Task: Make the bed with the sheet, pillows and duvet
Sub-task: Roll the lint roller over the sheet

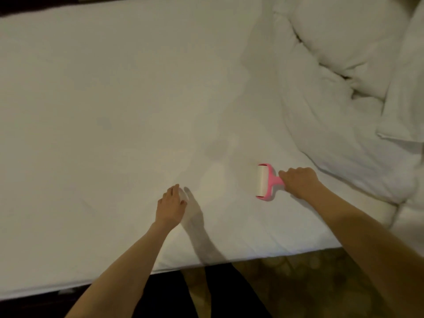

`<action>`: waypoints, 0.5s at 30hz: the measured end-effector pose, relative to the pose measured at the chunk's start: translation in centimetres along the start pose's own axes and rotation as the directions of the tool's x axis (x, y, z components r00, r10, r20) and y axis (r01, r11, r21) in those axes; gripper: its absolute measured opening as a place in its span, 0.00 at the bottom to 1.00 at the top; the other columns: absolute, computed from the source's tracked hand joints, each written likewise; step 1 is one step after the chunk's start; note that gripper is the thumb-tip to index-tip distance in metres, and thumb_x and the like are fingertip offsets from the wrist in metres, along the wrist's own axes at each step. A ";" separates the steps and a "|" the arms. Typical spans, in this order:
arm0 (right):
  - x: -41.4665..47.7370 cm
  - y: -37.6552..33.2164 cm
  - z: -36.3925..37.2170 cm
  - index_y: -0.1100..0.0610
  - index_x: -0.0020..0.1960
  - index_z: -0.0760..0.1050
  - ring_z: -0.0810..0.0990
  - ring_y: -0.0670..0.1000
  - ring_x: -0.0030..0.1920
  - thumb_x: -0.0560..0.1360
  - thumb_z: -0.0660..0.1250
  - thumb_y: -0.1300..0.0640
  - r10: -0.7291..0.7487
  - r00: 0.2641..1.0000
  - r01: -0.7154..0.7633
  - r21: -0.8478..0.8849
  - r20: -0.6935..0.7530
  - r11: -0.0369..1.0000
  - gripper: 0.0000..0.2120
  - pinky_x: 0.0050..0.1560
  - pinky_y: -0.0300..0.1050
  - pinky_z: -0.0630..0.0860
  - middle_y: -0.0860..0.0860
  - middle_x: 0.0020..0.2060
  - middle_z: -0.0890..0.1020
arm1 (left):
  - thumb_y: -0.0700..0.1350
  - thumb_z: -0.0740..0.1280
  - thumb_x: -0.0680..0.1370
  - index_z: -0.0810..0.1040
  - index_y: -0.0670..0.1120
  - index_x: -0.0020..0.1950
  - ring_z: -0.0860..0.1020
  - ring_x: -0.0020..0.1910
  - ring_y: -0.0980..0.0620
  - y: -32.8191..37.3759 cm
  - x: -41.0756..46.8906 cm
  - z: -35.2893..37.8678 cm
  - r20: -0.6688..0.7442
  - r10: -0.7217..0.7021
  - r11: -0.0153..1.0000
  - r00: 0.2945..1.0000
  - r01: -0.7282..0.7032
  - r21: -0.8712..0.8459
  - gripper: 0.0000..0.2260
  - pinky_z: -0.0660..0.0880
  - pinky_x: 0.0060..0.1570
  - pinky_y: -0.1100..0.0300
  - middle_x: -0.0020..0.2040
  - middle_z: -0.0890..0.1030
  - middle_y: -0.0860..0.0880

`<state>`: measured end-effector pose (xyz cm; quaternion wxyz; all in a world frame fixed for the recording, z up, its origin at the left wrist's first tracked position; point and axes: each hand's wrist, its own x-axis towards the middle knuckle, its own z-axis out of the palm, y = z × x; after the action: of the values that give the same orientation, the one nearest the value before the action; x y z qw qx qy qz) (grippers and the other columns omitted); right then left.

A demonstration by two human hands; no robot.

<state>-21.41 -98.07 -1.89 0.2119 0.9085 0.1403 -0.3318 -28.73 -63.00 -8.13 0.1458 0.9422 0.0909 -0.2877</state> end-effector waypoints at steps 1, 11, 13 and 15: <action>-0.4 0.7 0.4 0.52 0.66 0.67 0.79 0.52 0.57 0.78 0.59 0.57 0.010 1.000 -0.009 -0.007 0.007 1.000 0.16 0.49 0.43 0.71 0.49 0.57 0.77 | 0.46 0.59 0.80 0.56 0.43 0.76 0.66 0.69 0.43 0.5 0.0 0.0 -0.002 0.005 1.000 1.000 -0.005 0.006 0.26 0.66 0.63 0.49 0.73 0.63 0.44; -3.6 6.6 3.5 0.51 0.65 0.68 0.77 0.54 0.60 0.79 0.56 0.52 0.091 0.993 -0.100 0.124 0.075 0.987 0.15 0.53 0.45 0.72 0.51 0.59 0.76 | 0.44 0.59 0.80 0.58 0.43 0.75 0.68 0.67 0.42 4.1 -0.5 0.4 0.006 0.062 0.998 0.998 -0.062 0.028 0.24 0.68 0.60 0.49 0.72 0.65 0.44; -4.1 7.4 3.4 0.51 0.65 0.68 0.77 0.54 0.60 0.78 0.57 0.52 0.112 0.991 -0.119 0.105 0.067 0.987 0.16 0.55 0.45 0.73 0.51 0.60 0.76 | 0.44 0.60 0.80 0.58 0.43 0.75 0.68 0.67 0.42 4.2 -0.5 0.7 0.008 0.067 0.997 0.998 -0.067 0.023 0.24 0.68 0.60 0.48 0.72 0.65 0.44; -4.7 8.1 2.9 0.51 0.67 0.67 0.77 0.55 0.61 0.79 0.57 0.51 0.133 0.989 -0.139 0.104 0.066 0.985 0.17 0.56 0.46 0.72 0.53 0.61 0.75 | 0.44 0.60 0.79 0.59 0.43 0.75 0.69 0.66 0.41 4.2 -0.5 0.9 0.009 0.067 0.998 0.998 -0.067 0.013 0.24 0.69 0.59 0.47 0.71 0.66 0.43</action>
<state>-23.24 -107.05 1.56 0.1884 0.9160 0.0536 -0.3502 -28.50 -67.31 -7.65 0.1494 0.9444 0.0569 -0.2874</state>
